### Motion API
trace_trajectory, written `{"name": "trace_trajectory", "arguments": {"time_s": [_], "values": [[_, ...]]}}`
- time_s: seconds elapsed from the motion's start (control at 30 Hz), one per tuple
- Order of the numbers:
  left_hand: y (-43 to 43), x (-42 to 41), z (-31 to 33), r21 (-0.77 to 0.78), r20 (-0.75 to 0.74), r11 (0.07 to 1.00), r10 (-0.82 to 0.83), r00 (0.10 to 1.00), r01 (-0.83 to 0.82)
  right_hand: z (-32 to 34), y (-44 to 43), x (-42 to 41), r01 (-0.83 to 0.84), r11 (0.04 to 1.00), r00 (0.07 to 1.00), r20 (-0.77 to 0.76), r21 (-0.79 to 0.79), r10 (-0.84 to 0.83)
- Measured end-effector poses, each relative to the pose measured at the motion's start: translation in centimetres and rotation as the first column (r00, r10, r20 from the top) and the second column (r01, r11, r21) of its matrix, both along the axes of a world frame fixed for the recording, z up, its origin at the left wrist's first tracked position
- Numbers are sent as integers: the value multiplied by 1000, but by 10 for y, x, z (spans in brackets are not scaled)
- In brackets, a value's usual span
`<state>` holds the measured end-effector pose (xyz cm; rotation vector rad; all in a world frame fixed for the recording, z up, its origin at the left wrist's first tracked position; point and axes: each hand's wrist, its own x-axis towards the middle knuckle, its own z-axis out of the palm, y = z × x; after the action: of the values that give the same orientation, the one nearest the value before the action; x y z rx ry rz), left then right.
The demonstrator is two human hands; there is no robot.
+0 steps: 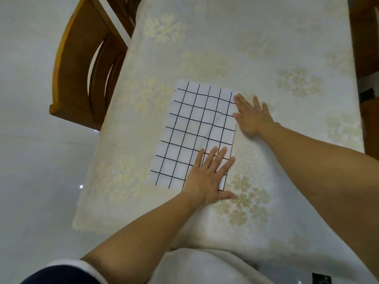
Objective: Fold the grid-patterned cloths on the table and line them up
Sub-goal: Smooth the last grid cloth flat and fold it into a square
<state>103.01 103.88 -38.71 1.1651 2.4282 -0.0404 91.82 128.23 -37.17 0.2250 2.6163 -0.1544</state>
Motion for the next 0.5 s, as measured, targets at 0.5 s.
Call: {"name": "trace_trajectory", "arguments": {"time_s": [0.5], "values": [[70,-131,53,-22,-90,869,-495,864,495,5,-129,154,576,750,738,-189,-325,-648]]}}
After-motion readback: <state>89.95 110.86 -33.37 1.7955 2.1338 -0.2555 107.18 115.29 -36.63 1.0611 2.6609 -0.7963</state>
